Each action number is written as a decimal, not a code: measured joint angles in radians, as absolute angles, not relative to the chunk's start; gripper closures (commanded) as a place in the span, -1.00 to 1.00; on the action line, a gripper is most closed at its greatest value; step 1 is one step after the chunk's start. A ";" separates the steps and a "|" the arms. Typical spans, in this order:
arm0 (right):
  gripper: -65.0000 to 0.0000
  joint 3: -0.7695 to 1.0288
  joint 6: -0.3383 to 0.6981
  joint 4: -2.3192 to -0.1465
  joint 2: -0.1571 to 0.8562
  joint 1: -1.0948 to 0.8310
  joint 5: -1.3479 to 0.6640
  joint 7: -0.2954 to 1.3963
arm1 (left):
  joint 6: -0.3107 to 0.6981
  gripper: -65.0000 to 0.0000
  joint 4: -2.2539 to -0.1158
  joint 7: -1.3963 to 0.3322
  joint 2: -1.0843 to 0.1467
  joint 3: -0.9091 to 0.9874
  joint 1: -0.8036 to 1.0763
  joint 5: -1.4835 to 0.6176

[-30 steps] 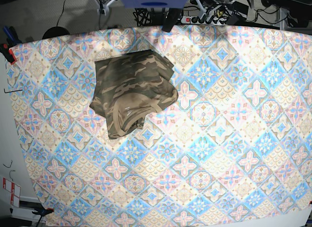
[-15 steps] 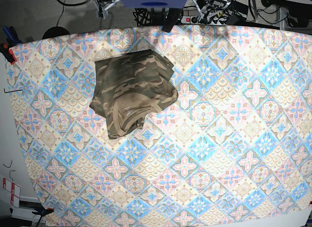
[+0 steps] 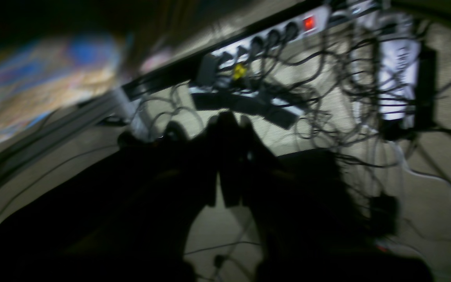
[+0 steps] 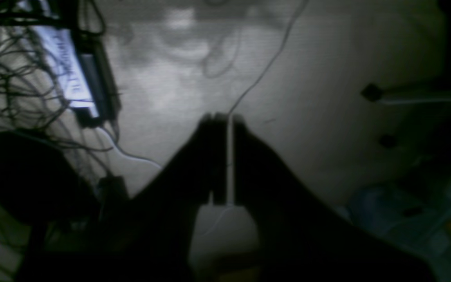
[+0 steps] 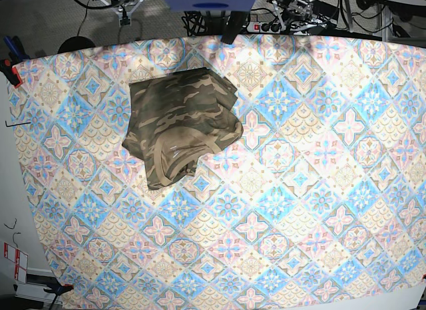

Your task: Fold the T-shirt properly

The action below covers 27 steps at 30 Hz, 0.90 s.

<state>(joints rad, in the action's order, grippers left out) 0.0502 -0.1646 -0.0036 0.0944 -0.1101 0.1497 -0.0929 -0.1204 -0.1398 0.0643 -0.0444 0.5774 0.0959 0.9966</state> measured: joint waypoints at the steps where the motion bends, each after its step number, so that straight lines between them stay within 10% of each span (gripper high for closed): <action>1: 0.94 0.050 -0.150 -0.004 0.094 -0.110 0.149 -0.092 | -0.085 1.00 -0.121 0.065 -0.044 0.577 0.089 0.997; 27: 0.94 0.044 -0.143 -0.006 0.005 -0.111 -0.009 -0.147 | -0.017 1.00 -0.073 0.059 -0.041 0.579 0.049 0.999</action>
<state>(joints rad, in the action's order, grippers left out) 0.0444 -0.1432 -0.0063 0.0051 -0.1108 -0.0086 -0.1467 -0.0174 -0.0727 0.0593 -0.0414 0.5785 0.0486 0.9993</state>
